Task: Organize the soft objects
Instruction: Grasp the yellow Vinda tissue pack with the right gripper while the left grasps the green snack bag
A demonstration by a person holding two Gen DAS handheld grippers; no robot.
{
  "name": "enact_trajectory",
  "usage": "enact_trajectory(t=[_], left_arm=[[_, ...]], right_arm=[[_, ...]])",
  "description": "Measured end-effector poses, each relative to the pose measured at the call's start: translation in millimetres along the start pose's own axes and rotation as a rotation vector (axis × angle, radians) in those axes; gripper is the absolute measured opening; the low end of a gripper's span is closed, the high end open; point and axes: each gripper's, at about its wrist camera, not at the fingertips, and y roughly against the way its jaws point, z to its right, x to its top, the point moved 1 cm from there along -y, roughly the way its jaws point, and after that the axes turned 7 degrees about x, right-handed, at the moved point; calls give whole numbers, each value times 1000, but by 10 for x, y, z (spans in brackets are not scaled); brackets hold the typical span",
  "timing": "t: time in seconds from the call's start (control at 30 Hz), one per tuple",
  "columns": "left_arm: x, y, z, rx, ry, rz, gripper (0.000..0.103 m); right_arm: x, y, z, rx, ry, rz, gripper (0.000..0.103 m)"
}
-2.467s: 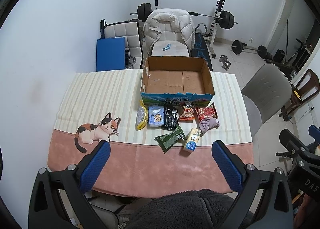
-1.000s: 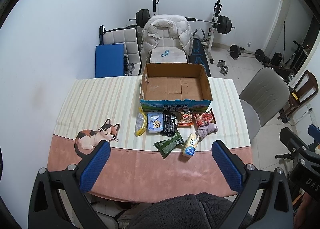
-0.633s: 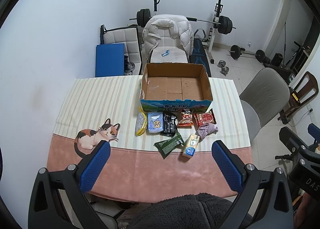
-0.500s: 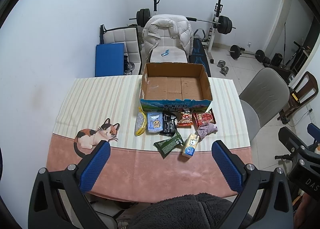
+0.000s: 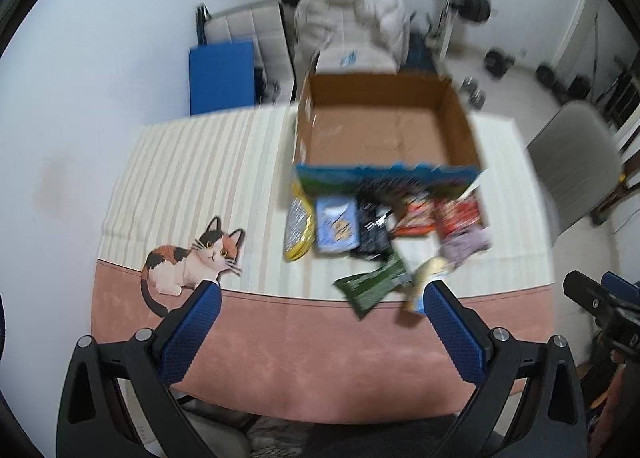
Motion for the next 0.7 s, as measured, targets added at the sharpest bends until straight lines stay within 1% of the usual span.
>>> enact_trajectory(t=[0.07, 0.1, 0.2, 0.27, 0.33, 0.37, 0.4, 0.47, 0.5, 0.53, 0.6, 0.7], left_arm=[[-12, -429, 26, 4, -25, -54, 103], [-32, -575, 43, 16, -33, -71, 102], [-111, -1099, 164, 44, -84, -145, 102], [-170, -1403, 251, 49, -118, -190, 102], [-196, -1597, 305, 49, -142, -219, 102], [-202, -1707, 339, 43, -159, -233, 102], [-208, -1783, 375, 37, -170, -243, 102], [-216, -1922, 459, 24, -206, -264, 102], [-219, -1971, 499, 14, -224, -270, 102], [-214, -2013, 544, 4, -244, -274, 102], [-211, -2071, 672, -25, -300, -272, 102], [-205, -2149, 884, -52, -388, -265, 102]], right_arm=[[30, -489, 135, 10, -28, -81, 103], [25, -810, 194, 21, -43, -135, 103], [-89, -1560, 322, 44, -97, -262, 102], [-173, -2024, 341, 58, -119, -320, 99], [-226, -2389, 340, 56, -130, -357, 93], [-255, -2531, 325, 57, -134, -371, 89], [-278, -2679, 308, 50, -135, -385, 83], [-297, -2897, 272, 33, -125, -414, 74], [-311, -2988, 258, 21, -115, -428, 63], [-322, -3040, 244, 15, -109, -442, 50], [-338, -3091, 291, 38, -121, -452, 49], [-378, -3009, 481, 55, -157, -459, 48]])
